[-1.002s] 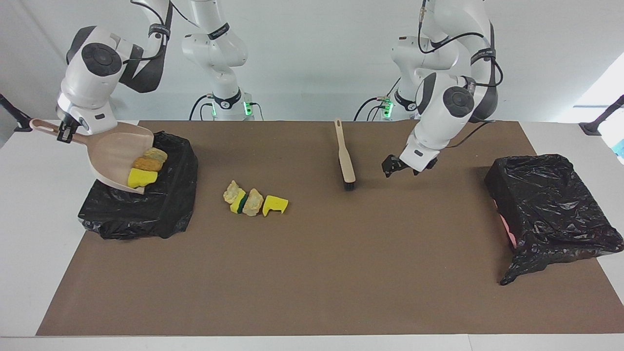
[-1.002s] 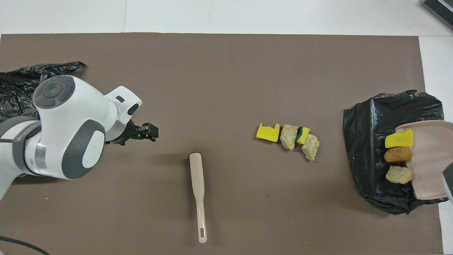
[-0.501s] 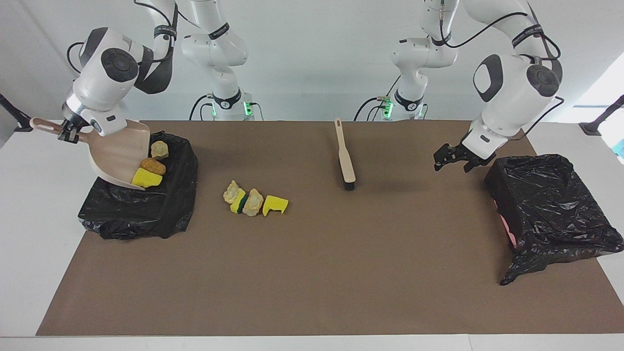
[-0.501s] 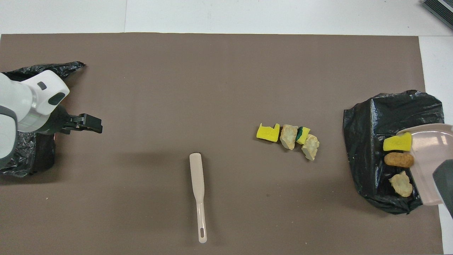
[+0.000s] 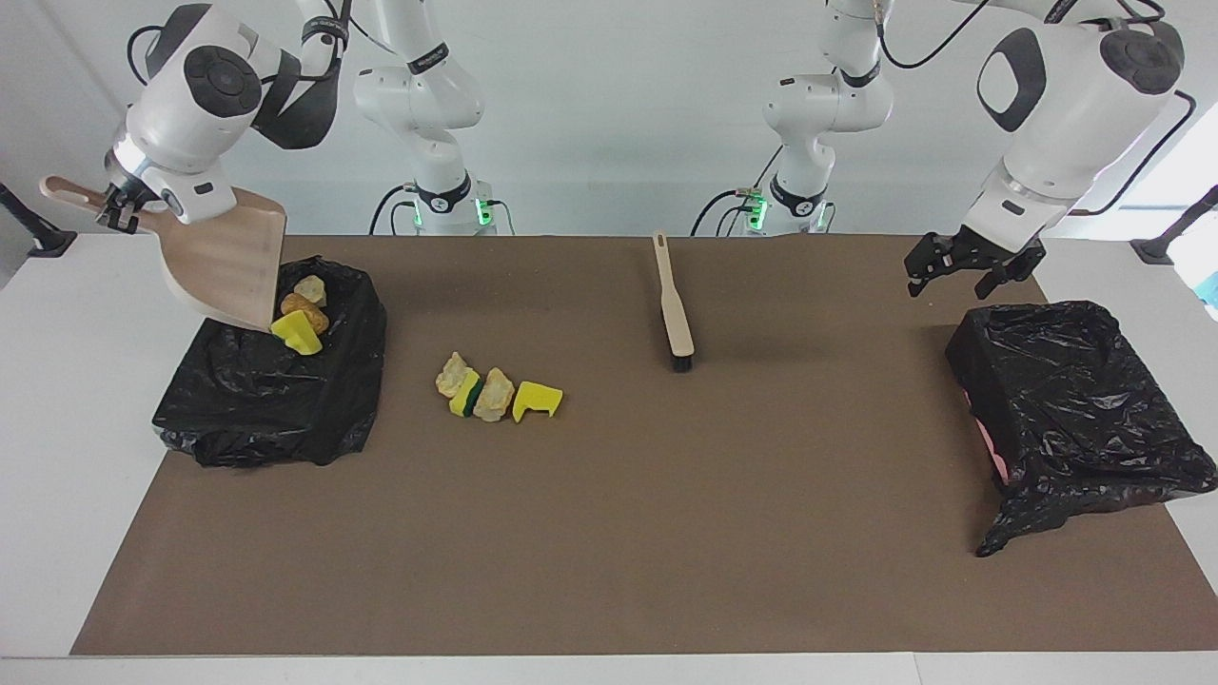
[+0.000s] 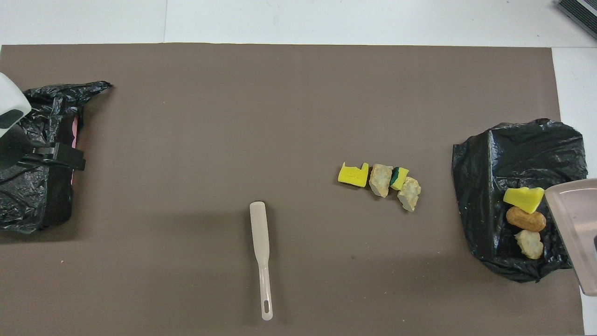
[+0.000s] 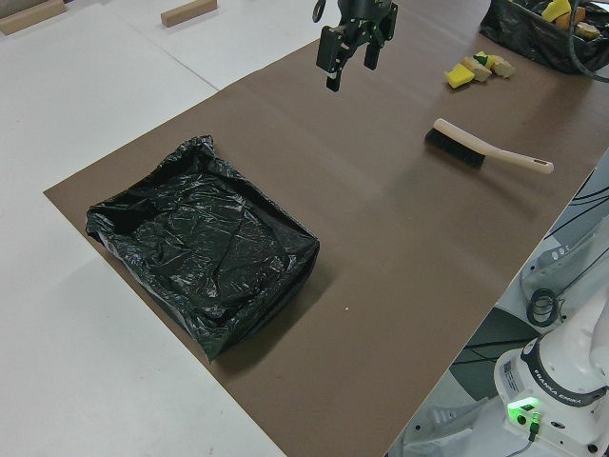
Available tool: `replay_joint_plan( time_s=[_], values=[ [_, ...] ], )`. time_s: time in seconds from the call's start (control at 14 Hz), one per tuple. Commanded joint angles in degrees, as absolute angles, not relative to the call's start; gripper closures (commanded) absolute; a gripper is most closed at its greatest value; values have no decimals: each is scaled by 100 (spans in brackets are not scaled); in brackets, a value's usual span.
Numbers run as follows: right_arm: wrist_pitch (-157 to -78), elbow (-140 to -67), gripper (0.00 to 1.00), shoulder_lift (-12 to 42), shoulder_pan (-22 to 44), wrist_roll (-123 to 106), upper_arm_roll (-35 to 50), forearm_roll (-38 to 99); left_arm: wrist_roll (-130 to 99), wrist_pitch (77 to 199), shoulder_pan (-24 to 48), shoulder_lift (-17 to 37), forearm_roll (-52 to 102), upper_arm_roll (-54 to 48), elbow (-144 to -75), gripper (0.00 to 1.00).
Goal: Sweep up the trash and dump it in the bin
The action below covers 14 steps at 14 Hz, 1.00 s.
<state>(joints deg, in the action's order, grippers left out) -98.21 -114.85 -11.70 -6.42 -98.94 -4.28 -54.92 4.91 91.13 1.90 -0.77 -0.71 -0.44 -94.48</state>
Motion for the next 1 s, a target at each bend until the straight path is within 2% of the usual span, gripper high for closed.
replay_joint_plan(
  time_s=[0.0, 0.14, 0.29, 0.57, 0.93],
  values=[
    [-9512, -11374, 100, -1406, -659, -10212, -396, -5222, 721, 8736, 141, -79, -193, -53, -9131, 0],
    [-8793, -11015, 100, -1424, -659, -10230, -282, -4810, 773, 8728, 27, -123, -202, -61, -9193, 0],
    [-8439, -10829, 100, -1502, -659, -10100, -80, -4274, 748, 8753, 9, -123, -193, -62, -9176, 0],
    [-8315, -10837, 100, -1538, -659, -8767, 297, -3132, 738, 8798, 26, -105, -193, -62, -9176, 0],
    [-8437, -10863, 100, -1460, -659, -5263, 1184, -1532, 712, 8859, 96, -123, -106, -70, -9184, 0]
  ],
)
